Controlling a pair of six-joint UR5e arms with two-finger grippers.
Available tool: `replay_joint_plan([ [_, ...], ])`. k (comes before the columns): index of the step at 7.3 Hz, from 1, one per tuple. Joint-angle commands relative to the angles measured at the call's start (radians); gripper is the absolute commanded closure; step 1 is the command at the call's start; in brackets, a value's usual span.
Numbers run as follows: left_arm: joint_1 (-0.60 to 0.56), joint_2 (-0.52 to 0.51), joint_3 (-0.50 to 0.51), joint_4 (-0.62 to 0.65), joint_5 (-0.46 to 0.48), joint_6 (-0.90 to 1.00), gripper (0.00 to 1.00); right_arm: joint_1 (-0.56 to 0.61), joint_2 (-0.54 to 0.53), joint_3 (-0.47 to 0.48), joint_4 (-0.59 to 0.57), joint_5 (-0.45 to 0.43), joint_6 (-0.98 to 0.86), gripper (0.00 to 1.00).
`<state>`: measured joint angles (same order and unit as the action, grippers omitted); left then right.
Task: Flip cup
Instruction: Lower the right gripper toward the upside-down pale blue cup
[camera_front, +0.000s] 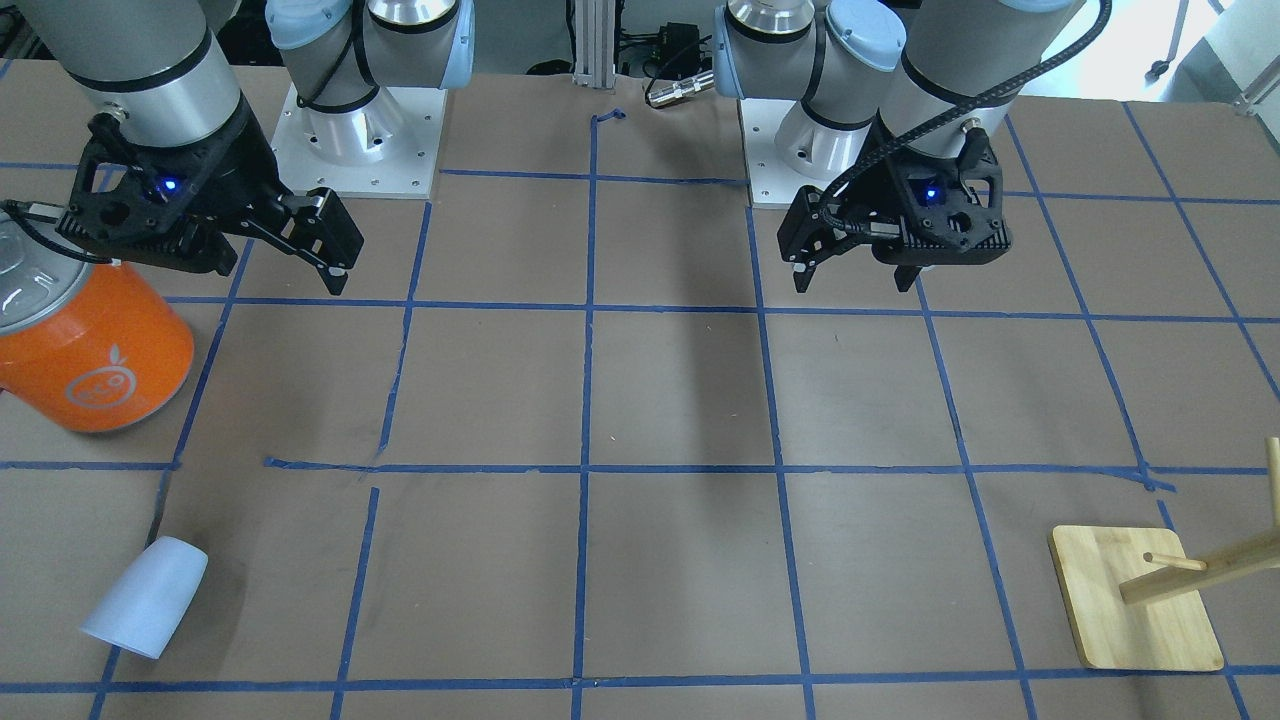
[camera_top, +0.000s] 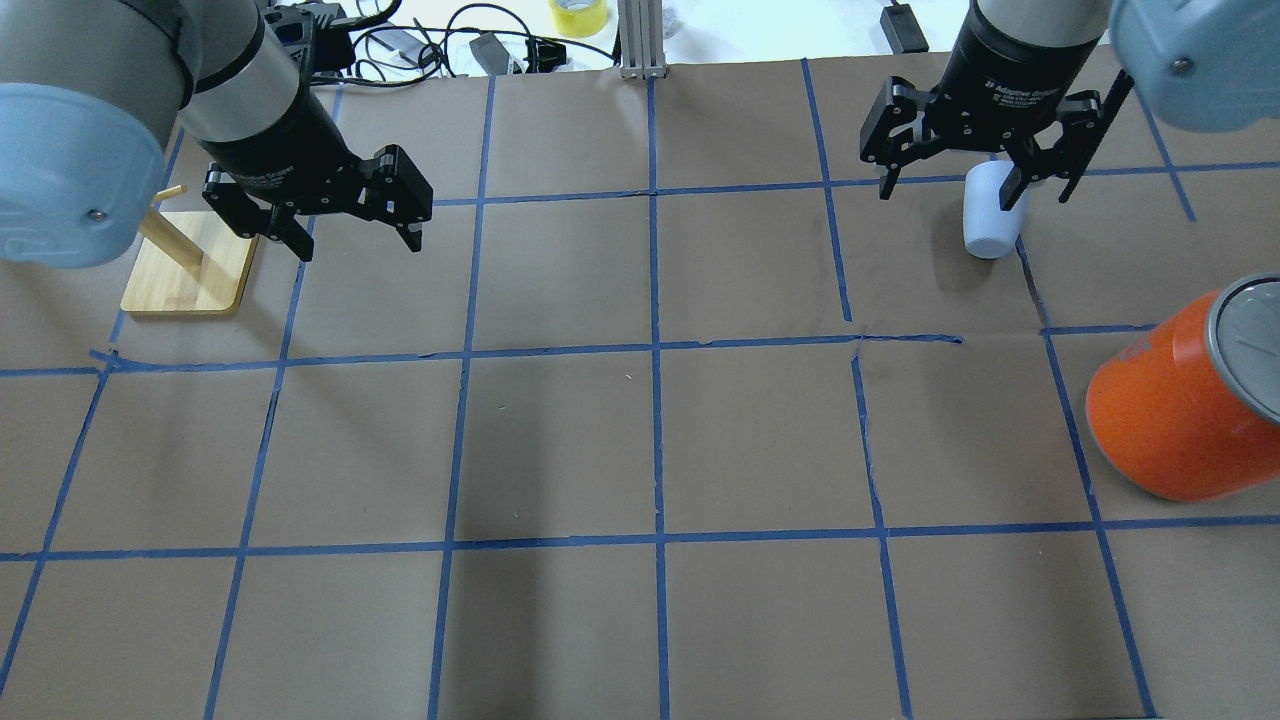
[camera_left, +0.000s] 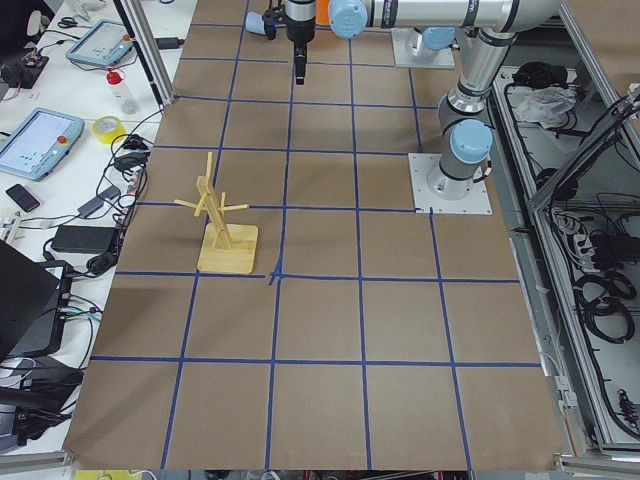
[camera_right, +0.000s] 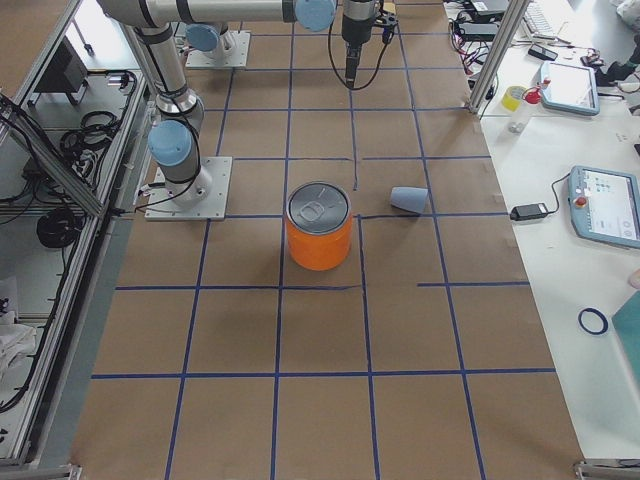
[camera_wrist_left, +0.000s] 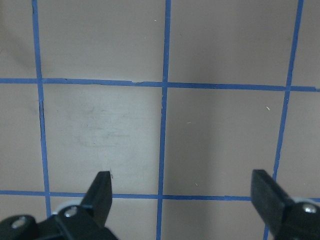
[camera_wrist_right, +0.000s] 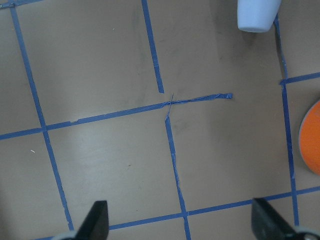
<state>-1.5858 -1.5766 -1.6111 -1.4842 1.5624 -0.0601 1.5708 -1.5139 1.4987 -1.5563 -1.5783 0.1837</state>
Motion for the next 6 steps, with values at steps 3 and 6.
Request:
replay_joint_plan([
  [3,0.000,0.003,-0.003,-0.001,-0.001,0.000,0.00,0.000,0.001,0.000,-0.001,0.004,0.003,0.00],
  [6,0.000,0.003,-0.004,-0.001,-0.001,-0.003,0.00,0.000,0.009,-0.002,-0.002,-0.002,0.003,0.00],
])
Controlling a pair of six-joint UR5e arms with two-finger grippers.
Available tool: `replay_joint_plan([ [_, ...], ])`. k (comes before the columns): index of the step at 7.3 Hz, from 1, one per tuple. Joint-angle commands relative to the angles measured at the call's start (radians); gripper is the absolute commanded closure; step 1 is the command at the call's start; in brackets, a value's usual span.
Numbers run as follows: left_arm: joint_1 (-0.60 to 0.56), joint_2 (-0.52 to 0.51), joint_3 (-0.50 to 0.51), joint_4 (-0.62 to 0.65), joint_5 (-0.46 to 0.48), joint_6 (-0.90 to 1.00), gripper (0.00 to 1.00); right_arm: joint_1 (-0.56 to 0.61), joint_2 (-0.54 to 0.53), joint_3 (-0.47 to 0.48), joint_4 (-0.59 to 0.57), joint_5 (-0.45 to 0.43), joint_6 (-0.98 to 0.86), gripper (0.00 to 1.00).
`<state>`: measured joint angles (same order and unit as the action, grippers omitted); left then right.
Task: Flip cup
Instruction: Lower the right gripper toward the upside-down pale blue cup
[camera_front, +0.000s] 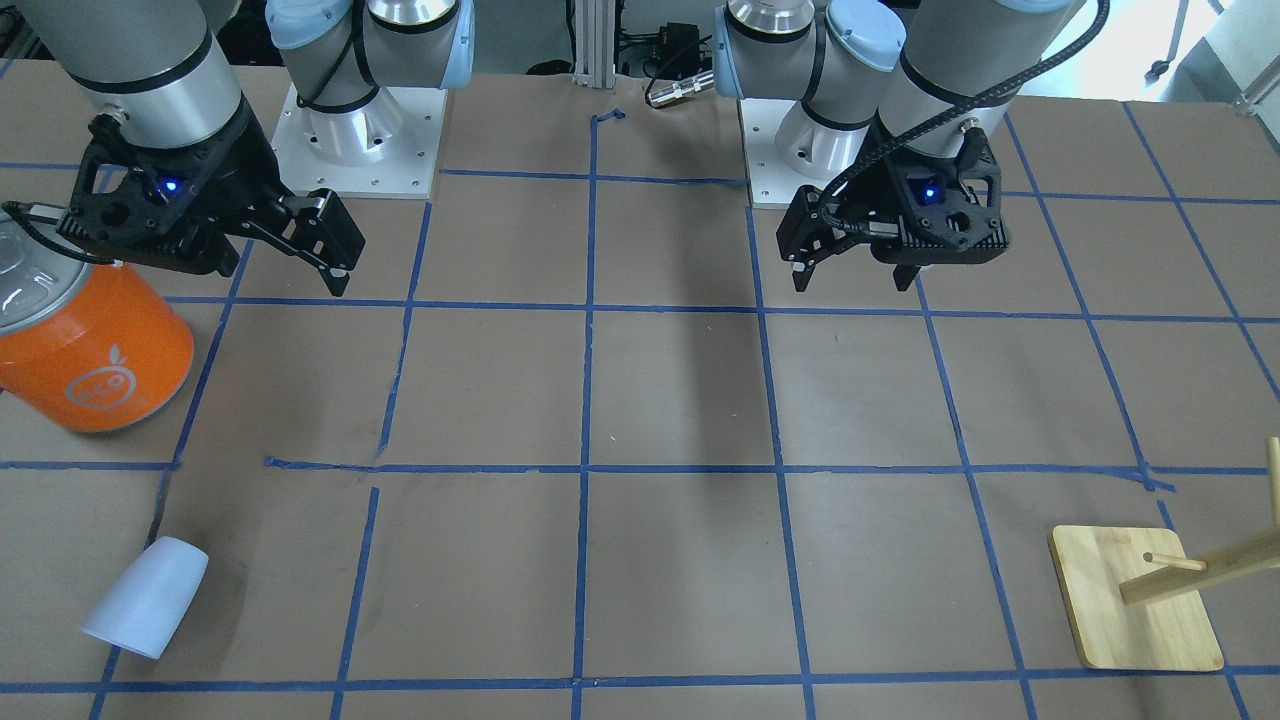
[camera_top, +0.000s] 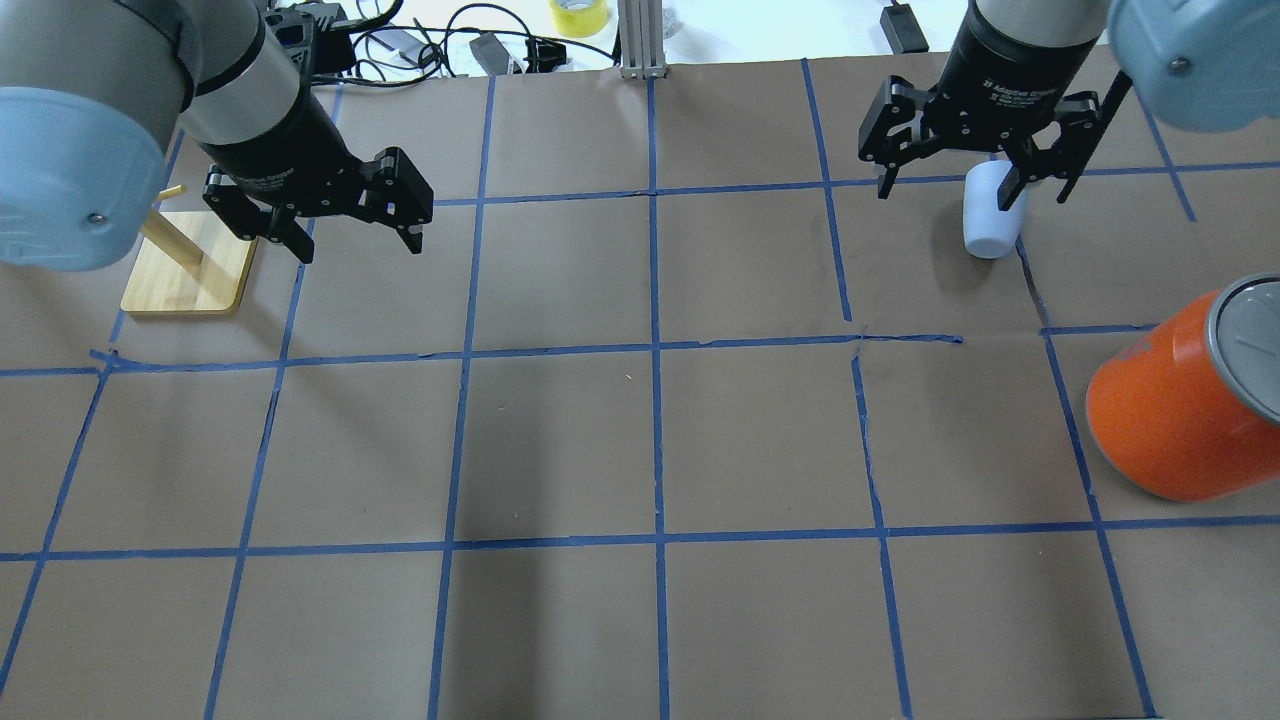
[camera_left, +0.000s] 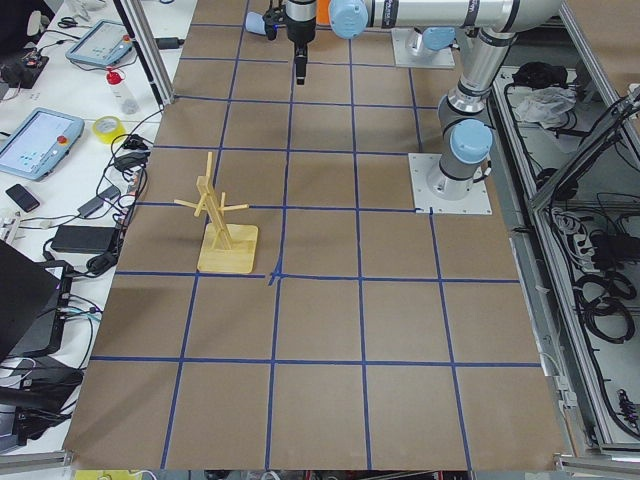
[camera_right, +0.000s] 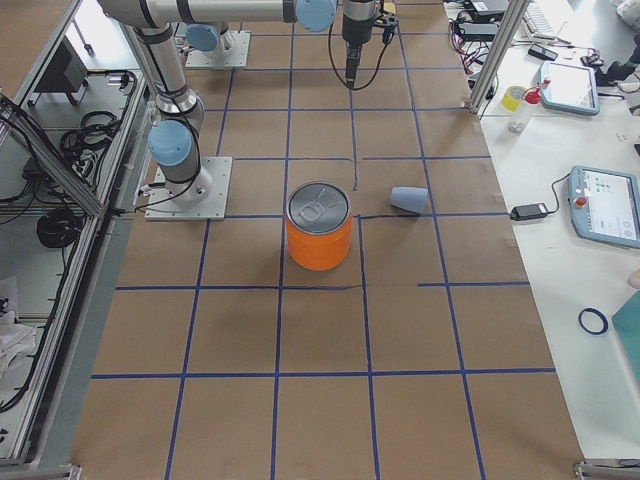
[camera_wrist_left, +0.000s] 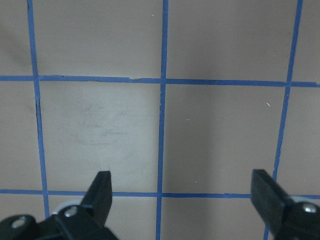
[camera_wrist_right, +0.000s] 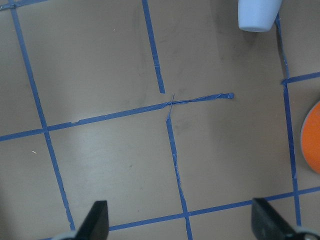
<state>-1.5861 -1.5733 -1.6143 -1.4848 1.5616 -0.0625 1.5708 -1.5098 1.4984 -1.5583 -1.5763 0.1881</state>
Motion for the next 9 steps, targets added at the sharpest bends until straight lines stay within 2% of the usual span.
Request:
replay_joint_plan([
  [1,-0.002,0.006,-0.003,0.000,0.000,0.001,0.00,0.000,0.013,-0.001,-0.005,-0.002,-0.003,0.00],
  [4,-0.002,0.006,-0.003,0.000,0.002,0.003,0.00,-0.047,0.080,-0.020,-0.055,-0.020,-0.047,0.00],
  [5,-0.002,0.006,-0.004,0.000,0.002,0.003,0.00,-0.096,0.104,-0.023,-0.075,-0.021,-0.137,0.00],
  [7,-0.002,0.007,-0.004,0.000,0.002,0.003,0.00,-0.179,0.214,-0.024,-0.190,-0.019,-0.210,0.00],
  [9,-0.002,0.004,-0.004,0.000,0.002,0.003,0.00,-0.213,0.356,-0.024,-0.357,-0.024,-0.284,0.00],
])
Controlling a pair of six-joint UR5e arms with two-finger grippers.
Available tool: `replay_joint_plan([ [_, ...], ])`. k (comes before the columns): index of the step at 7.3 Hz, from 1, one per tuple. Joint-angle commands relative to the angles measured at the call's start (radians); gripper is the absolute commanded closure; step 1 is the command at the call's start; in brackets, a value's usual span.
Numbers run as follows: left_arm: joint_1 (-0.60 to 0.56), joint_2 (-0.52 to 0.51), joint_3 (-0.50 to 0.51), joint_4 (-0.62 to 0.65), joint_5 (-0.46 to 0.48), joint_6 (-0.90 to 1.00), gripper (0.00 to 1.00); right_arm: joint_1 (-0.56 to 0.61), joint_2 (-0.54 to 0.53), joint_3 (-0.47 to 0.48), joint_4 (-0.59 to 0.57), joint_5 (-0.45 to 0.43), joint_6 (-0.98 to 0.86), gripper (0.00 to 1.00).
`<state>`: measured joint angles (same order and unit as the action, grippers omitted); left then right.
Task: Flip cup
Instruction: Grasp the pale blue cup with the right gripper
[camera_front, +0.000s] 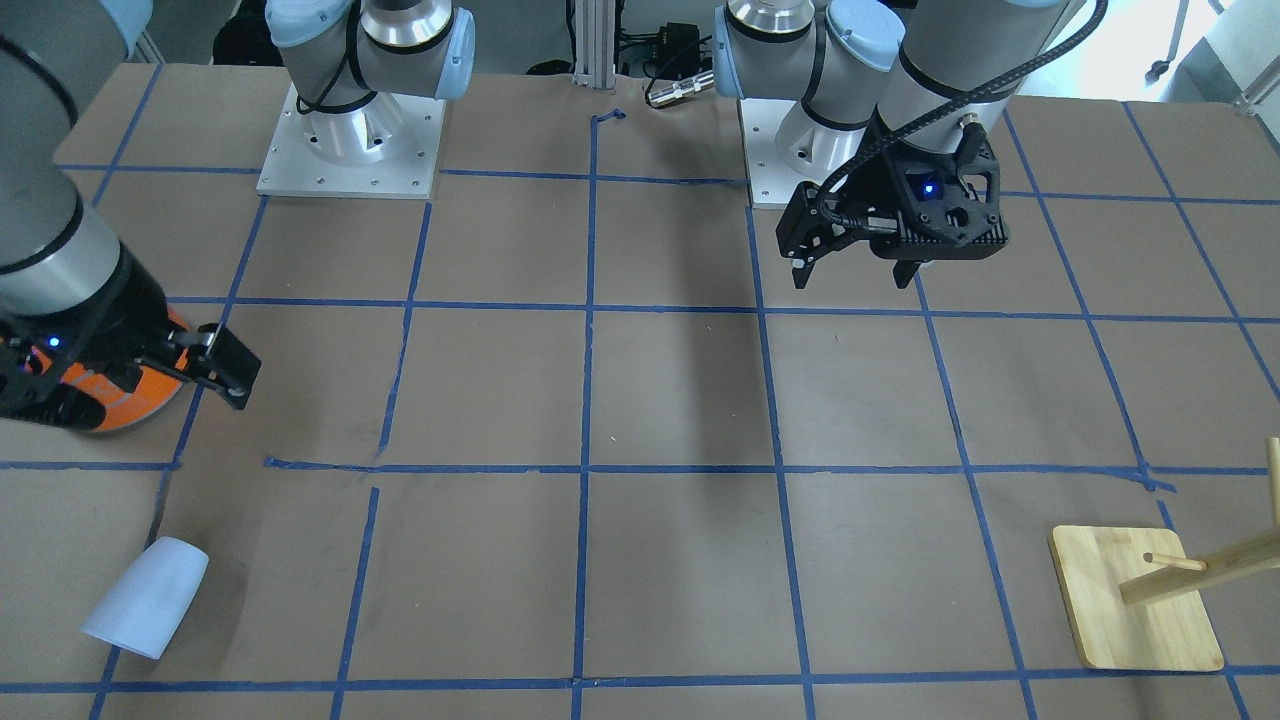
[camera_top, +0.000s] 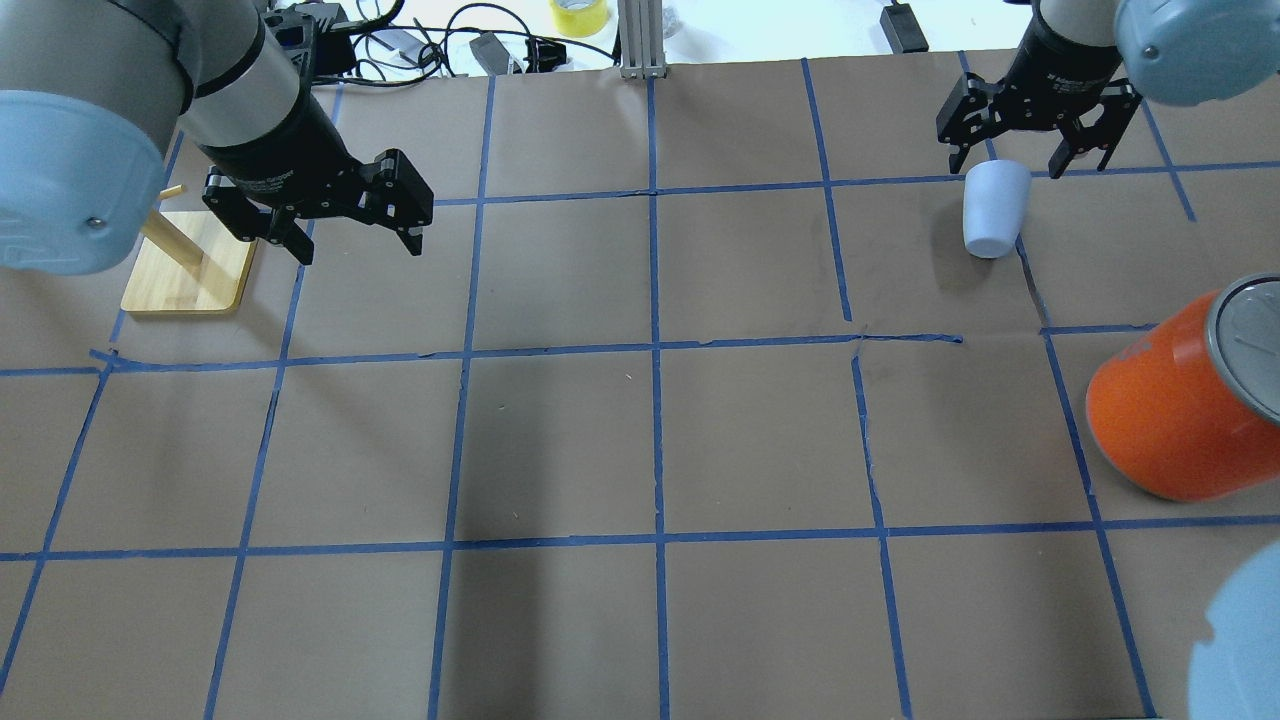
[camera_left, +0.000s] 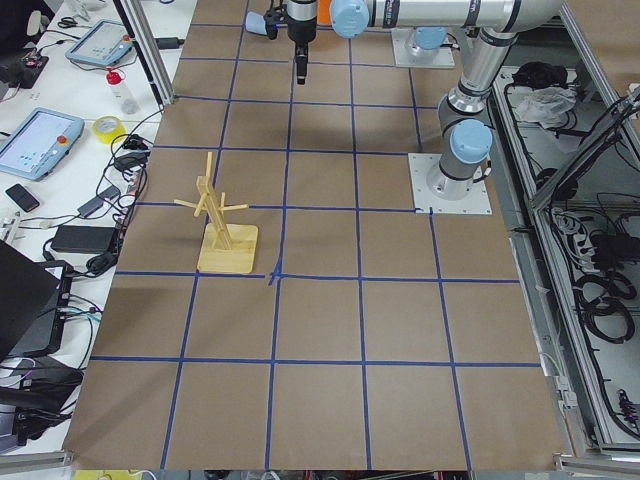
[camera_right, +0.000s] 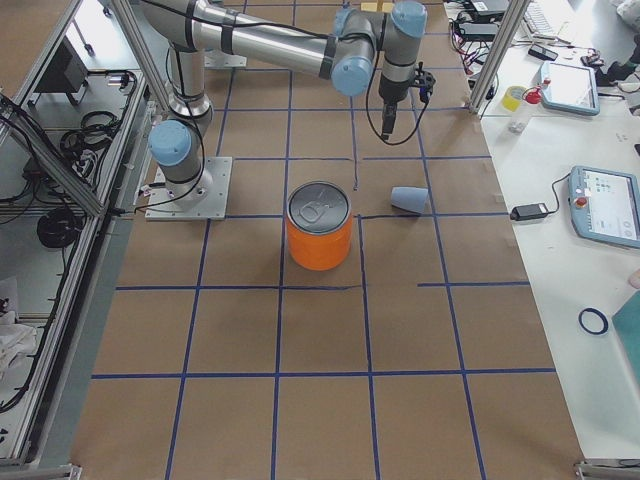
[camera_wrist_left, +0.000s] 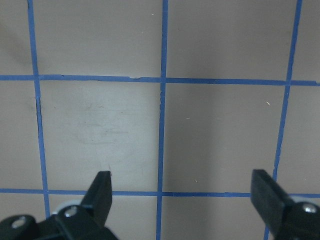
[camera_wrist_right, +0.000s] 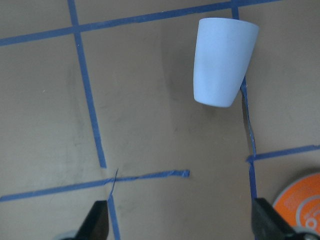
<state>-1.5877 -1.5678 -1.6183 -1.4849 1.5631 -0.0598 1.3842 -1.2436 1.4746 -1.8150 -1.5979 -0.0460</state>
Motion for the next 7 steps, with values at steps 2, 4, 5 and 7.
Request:
replay_joint_plan([
  [2,0.000,-0.004,-0.003,0.000,-0.002,-0.002,0.00,-0.074,0.209,0.007,-0.258,-0.030,-0.138,0.00],
  [4,0.000,-0.006,-0.003,-0.002,0.000,-0.002,0.00,-0.088,0.257,0.030,-0.302,-0.040,-0.158,0.00],
  [5,0.000,-0.008,-0.005,-0.002,-0.002,-0.003,0.00,-0.088,0.274,0.036,-0.326,-0.031,-0.150,0.00],
  [7,0.000,-0.008,-0.012,-0.002,-0.002,-0.003,0.00,-0.088,0.328,0.036,-0.432,-0.034,-0.152,0.00],
])
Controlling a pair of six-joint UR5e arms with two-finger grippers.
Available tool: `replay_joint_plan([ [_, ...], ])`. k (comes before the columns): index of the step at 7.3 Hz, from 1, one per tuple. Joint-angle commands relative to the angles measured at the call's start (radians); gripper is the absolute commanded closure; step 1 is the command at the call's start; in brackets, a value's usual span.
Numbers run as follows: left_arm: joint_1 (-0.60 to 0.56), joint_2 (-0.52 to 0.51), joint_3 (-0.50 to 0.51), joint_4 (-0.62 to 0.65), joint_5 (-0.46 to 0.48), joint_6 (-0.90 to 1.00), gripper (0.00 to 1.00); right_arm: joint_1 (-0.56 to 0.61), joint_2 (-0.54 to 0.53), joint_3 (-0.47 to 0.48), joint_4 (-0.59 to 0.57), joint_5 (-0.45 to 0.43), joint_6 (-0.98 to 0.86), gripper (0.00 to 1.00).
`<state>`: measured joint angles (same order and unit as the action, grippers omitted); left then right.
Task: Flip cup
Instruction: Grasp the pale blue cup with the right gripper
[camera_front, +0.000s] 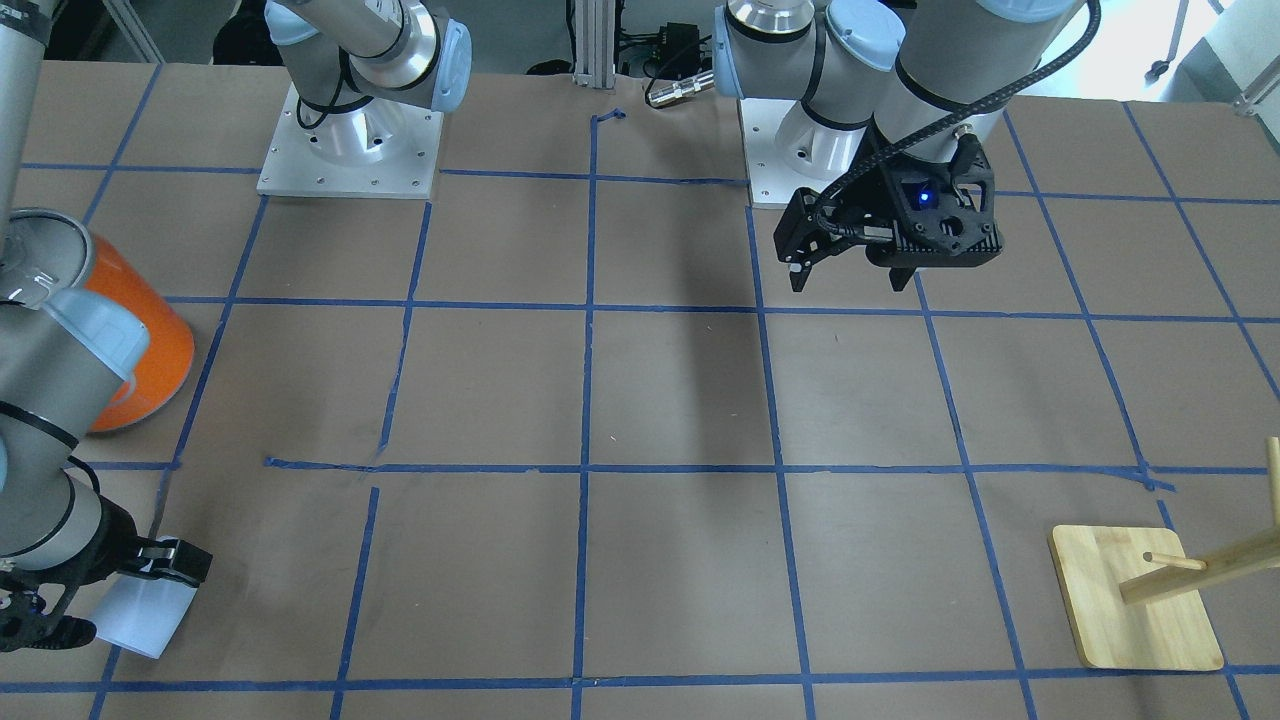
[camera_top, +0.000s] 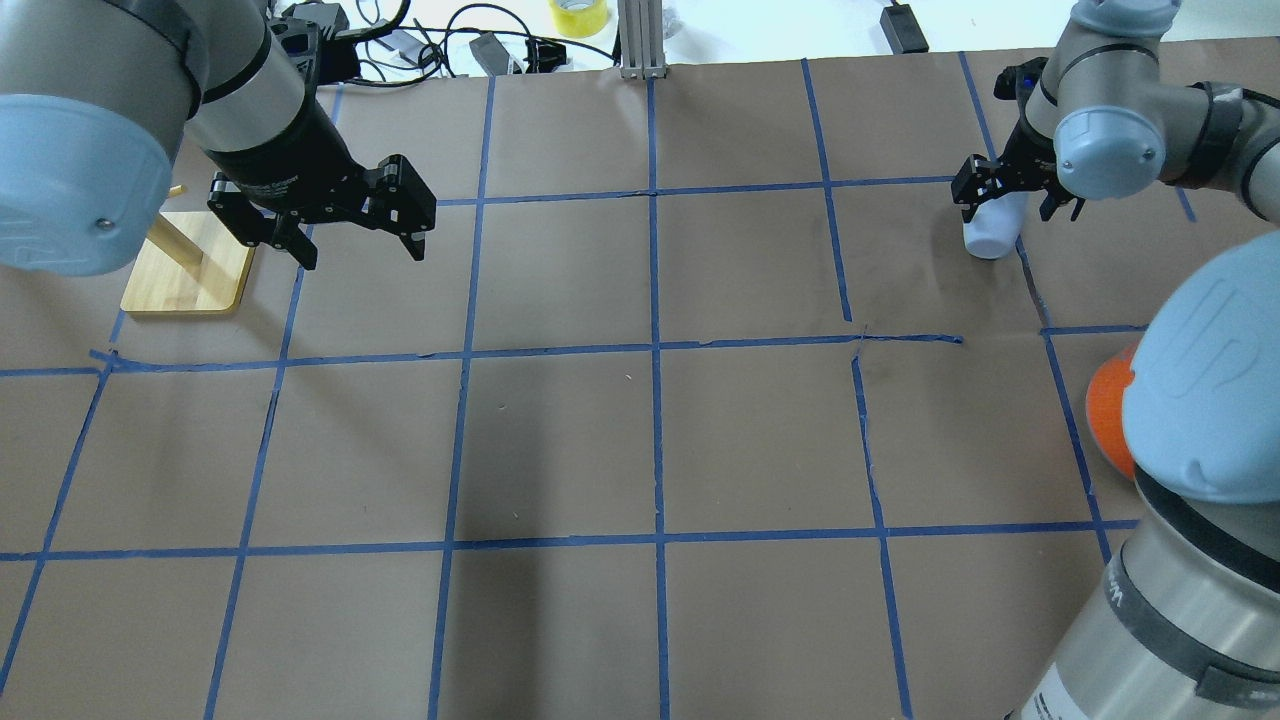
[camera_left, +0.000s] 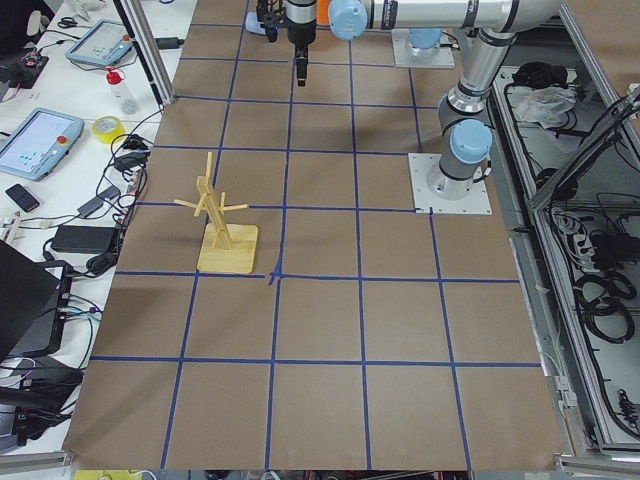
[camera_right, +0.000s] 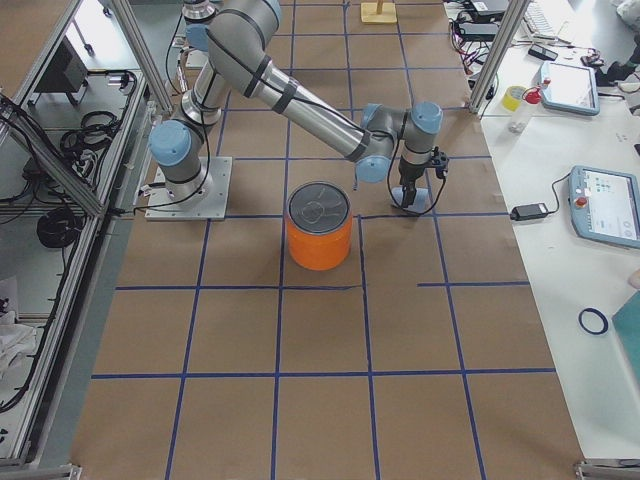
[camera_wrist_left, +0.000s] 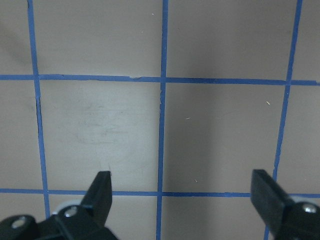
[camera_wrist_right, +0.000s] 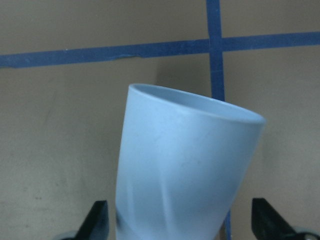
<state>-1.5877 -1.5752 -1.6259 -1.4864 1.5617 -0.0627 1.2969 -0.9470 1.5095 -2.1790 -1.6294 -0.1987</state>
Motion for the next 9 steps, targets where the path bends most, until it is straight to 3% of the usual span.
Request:
replay_joint_plan([
  [1,0.000,0.001,-0.005,0.002,0.000,0.000,0.00,-0.001,0.045,0.001,-0.123,-0.006,0.004,0.01],
  [2,0.000,0.001,-0.005,0.002,0.000,0.001,0.00,-0.001,0.050,0.001,-0.136,0.000,0.004,0.40],
  [3,0.000,0.001,-0.005,0.002,0.000,0.001,0.00,-0.001,0.050,0.000,-0.140,0.005,0.004,0.72],
  [4,0.000,0.001,-0.005,0.002,0.000,0.001,0.00,-0.001,0.048,-0.015,-0.137,-0.004,-0.010,0.86],
  [5,0.000,0.001,-0.005,0.002,0.000,0.001,0.00,0.004,0.044,-0.018,-0.133,-0.009,-0.051,0.87],
  [6,0.000,0.001,-0.006,0.002,0.000,0.001,0.00,0.016,0.030,-0.025,-0.121,-0.009,-0.227,0.86],
  [7,0.000,0.001,-0.005,0.002,0.000,0.001,0.00,0.021,0.018,-0.029,-0.123,0.005,-0.325,0.94],
  [9,0.000,0.001,-0.005,0.002,0.000,0.001,0.00,0.061,0.004,-0.045,-0.120,-0.083,-0.628,0.91],
])
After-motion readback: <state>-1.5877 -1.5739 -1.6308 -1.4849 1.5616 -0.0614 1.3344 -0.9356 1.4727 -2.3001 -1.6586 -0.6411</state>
